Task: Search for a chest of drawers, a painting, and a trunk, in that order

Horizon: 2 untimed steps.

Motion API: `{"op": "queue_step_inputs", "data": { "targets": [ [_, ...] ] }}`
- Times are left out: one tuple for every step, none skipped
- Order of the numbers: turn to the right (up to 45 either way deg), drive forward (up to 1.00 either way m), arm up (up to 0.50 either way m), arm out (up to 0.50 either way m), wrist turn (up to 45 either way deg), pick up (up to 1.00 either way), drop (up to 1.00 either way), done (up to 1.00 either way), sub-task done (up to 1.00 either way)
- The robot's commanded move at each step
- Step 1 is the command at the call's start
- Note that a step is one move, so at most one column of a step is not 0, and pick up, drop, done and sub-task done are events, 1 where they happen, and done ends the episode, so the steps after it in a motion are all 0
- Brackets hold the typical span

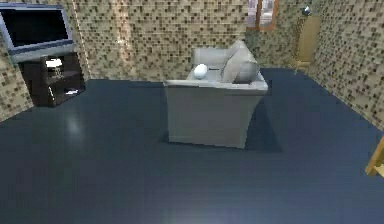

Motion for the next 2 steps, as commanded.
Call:
{"op": "queue_step_inputs", "data": {
  "targets": [
    [36.0,0.00,0.00,0.00,0.0,0.00,0.00,0.00,0.00],
    [0.0,1.00,0.00,0.00,0.0,0.00,0.00,0.00,0.00]
  ]
}}
